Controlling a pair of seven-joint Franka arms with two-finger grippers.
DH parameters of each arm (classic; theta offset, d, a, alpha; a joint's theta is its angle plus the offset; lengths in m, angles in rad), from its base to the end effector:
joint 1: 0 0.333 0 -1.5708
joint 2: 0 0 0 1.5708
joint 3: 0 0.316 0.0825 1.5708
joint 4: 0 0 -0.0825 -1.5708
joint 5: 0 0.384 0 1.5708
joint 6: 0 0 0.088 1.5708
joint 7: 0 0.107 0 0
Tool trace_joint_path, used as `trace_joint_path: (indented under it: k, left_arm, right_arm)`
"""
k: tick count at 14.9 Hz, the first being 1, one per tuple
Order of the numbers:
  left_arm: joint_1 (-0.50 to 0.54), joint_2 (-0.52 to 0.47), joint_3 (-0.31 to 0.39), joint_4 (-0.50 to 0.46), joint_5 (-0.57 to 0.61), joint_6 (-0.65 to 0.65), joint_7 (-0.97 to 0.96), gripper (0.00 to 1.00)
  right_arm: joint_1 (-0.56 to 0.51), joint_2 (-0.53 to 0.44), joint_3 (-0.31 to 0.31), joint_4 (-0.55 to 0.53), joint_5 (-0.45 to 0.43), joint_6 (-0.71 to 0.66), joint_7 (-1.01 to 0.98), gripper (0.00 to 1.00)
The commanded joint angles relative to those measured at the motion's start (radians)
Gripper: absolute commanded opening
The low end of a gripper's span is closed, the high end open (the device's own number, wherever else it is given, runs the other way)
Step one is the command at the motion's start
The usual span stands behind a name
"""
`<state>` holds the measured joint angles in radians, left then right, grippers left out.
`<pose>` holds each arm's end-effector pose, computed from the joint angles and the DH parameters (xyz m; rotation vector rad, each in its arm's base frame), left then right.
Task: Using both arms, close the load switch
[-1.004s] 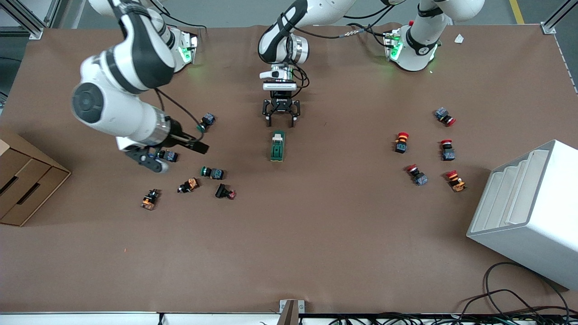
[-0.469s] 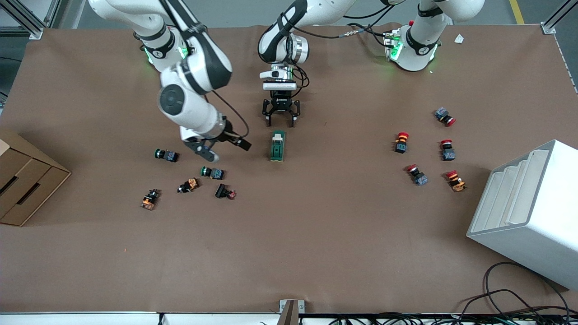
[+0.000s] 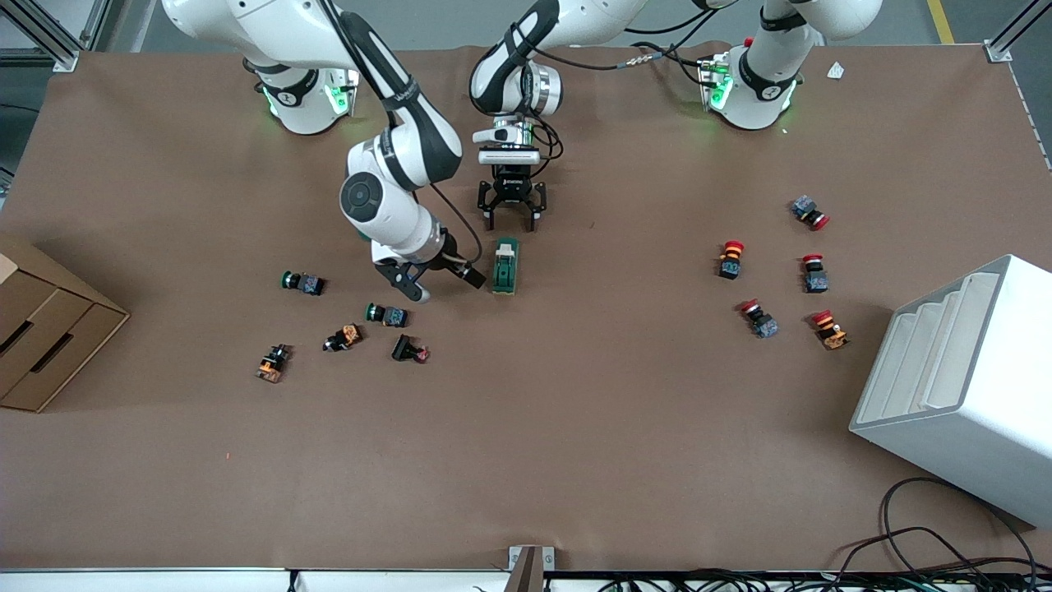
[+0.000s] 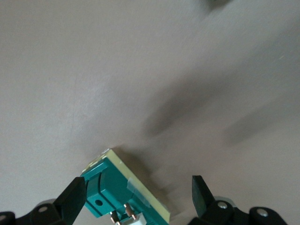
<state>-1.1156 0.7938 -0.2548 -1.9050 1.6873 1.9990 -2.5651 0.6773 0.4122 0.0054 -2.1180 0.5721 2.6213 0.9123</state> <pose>0.1731 -0.5602 0.0774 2.6948 -0.1093 1.5935 0.4614 0.3590 0.2217 -2.6749 1.0029 0.2275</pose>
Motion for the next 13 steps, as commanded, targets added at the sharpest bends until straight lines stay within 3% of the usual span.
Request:
trace_joint_path:
  k: [1, 9, 13]
  left_arm:
    - [-0.004, 0.042, -0.003, 0.018, -0.012, 0.018, 0.022, 0.96]
    - [-0.004, 0.042, -0.003, 0.018, -0.012, 0.018, 0.013, 0.96]
    - [-0.004, 0.042, -0.003, 0.02, -0.012, 0.018, 0.014, 0.96]
  right_arm:
    - [0.031, 0.014, -0.008, 0.019, 0.061, 0.023, 0.002, 1.0]
    - [0.157, 0.056, -0.008, 0.029, 0.172, 0.1, 0.003, 1.0]
    - [0.162, 0.079, -0.008, 0.039, 0.18, 0.118, 0.003, 1.0]
